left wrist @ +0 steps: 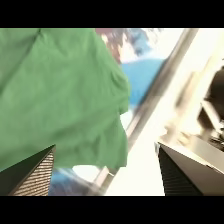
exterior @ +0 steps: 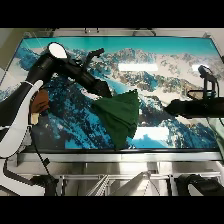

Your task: Fold the shirts.

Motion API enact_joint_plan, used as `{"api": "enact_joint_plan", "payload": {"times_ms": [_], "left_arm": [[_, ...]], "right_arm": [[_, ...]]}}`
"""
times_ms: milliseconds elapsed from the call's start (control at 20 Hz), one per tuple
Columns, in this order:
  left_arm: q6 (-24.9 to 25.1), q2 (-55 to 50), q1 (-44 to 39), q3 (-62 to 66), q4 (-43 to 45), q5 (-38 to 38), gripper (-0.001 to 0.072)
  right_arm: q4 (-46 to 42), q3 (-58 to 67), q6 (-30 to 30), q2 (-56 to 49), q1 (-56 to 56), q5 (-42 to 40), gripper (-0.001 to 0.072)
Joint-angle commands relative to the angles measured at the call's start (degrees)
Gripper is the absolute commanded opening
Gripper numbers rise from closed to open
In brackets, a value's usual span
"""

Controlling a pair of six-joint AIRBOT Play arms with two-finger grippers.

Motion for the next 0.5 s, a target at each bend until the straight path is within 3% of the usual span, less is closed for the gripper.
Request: {"api": "enact_joint_plan", "payload": {"times_ms": [0, 250, 450], "left_arm": [[-6.1, 1.18, 2.82, -5.64, -0.46, -6.62, 0.0717], [-3.74, 3.98, 1.6, -26.1, -0.74, 0.87, 0.0716], [-3.37, 3.91, 0.42, -34.71, -0.9, 6.91, 0.0716]], "right_arm": [[11.41, -0.02, -14.69, -4.72, 0.09, -0.13, 0.0596], [17.05, -0.02, -18.08, -18.73, 0.46, -0.59, 0.0588], [20.92, -0.02, -23.54, -29.7, 3.48, -1.01, 0.057]]}}
